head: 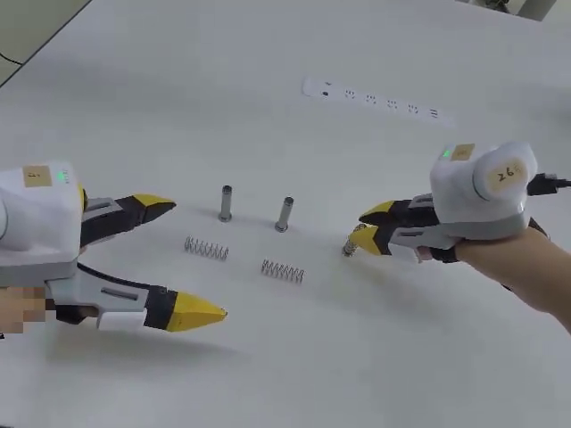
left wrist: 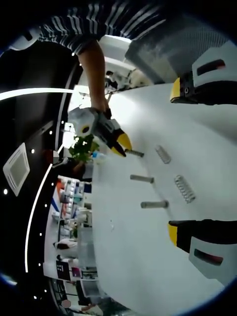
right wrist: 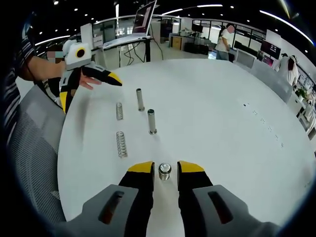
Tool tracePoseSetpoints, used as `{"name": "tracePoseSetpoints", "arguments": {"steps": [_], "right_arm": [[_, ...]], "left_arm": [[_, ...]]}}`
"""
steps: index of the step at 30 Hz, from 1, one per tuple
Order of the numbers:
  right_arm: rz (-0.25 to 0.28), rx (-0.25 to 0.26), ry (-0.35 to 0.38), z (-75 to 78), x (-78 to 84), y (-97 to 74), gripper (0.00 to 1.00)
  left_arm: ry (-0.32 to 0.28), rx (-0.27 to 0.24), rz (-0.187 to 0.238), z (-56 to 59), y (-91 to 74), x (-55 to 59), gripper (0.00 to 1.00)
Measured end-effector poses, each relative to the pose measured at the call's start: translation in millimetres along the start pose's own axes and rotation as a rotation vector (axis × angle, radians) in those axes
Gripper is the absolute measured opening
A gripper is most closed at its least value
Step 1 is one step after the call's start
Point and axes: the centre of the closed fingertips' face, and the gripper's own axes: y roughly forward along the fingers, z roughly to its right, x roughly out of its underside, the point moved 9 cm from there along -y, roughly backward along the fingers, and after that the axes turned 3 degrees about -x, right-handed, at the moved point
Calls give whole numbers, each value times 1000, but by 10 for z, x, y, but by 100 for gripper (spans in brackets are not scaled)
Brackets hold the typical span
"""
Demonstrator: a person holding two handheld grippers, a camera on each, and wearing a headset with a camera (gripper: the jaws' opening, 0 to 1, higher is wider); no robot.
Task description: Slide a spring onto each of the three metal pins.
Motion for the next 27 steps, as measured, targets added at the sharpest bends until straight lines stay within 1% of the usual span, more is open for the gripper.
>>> {"name": "tracePoseSetpoints", "arguments": {"steps": [10, 16, 22, 27], "right_arm": [[23, 3, 29, -16, -20, -41, 20], [45, 7, 60, -36, -26, -76, 23], [85, 8, 81, -89, -69, -140, 23], [108, 10, 77, -132, -110, -183, 23]], "left_arm": [[0, -6, 7, -7, -7, -19, 95], [1, -5, 7, 3, -14, -34, 95], [0, -7, 11, 0, -20, -49, 95], [1, -7, 9, -1, -25, -46, 96]]}}
